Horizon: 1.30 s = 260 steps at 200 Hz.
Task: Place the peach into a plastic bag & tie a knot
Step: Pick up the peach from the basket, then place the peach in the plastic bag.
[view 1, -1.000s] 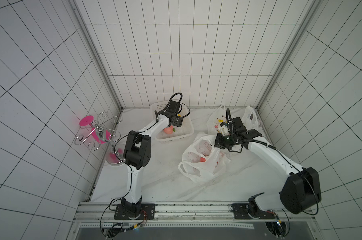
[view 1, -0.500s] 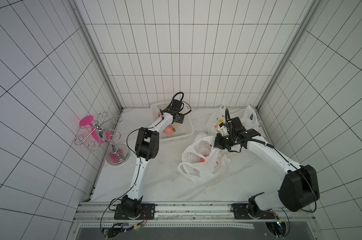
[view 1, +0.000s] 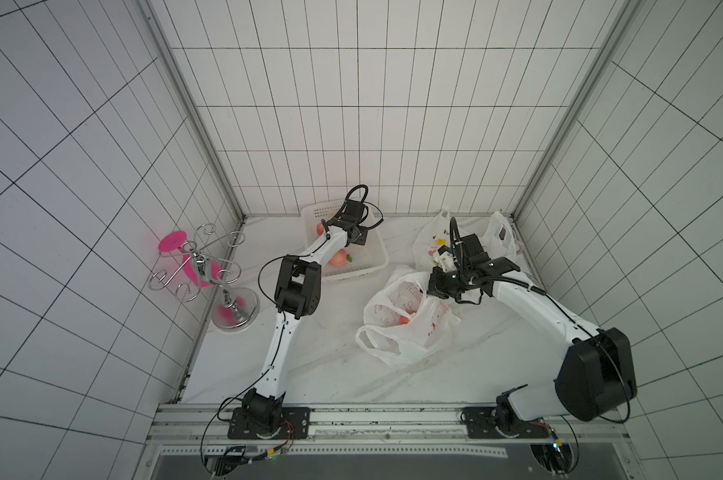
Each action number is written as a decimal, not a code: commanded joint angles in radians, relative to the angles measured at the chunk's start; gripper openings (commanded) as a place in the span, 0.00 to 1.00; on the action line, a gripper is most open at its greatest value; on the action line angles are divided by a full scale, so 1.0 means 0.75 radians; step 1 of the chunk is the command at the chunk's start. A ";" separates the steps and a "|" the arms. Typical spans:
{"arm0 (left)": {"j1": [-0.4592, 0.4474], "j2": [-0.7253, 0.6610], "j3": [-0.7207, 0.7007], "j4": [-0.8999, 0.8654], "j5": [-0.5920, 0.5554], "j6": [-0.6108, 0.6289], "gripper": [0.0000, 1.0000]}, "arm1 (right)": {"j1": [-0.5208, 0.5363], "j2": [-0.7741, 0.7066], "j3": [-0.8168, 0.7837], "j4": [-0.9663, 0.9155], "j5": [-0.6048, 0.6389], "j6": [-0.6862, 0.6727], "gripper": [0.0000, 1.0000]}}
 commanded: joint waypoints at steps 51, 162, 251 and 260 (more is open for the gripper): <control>0.005 -0.636 -0.591 0.124 0.178 -0.081 0.42 | -0.008 -0.004 0.051 0.000 -0.024 0.023 0.00; -0.345 -1.681 -1.351 0.132 0.836 -0.023 0.42 | -0.007 0.027 0.096 0.045 -0.085 0.094 0.00; -0.596 -1.314 -1.327 0.187 0.554 0.060 0.41 | -0.003 0.017 0.090 0.049 -0.072 0.098 0.00; -0.596 -1.273 -1.306 0.148 0.505 0.090 0.41 | -0.003 0.021 0.092 0.047 -0.074 0.096 0.00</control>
